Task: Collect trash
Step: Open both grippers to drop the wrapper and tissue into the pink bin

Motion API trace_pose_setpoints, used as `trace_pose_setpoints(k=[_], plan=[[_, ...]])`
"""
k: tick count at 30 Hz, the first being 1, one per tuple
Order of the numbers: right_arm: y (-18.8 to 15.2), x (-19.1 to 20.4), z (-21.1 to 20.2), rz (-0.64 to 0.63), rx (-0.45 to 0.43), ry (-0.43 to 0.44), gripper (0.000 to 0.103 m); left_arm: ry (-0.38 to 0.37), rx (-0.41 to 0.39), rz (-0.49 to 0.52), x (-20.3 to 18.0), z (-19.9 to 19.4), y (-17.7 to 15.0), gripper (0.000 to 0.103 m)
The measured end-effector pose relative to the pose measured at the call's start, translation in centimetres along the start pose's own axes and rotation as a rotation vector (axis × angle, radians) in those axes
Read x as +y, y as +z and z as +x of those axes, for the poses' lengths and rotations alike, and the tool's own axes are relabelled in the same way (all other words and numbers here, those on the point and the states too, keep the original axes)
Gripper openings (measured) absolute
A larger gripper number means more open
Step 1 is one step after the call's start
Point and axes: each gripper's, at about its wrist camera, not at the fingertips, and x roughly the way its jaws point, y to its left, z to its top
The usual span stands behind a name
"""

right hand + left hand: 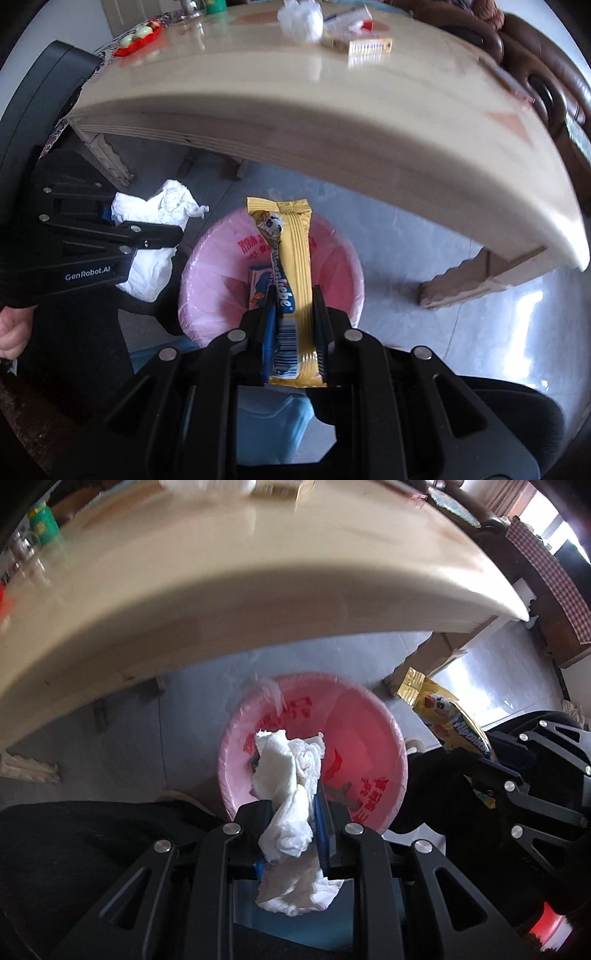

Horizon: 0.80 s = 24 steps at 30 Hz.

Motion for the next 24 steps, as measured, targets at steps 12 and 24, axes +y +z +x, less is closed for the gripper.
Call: trace_pose_setpoints(k=[12, 24], plan=[[-0.6, 0.7, 7.6, 0.045, 0.118, 0.016, 0.019, -0.041, 0.157, -0.076, 1.8, 7.4, 0.4, 0.02], [-0.6, 0.6, 13.9, 0.064, 0.231, 0.023, 0.019, -0.071, 0.243, -0.152, 3.2, 12.6, 0.7, 0.021]])
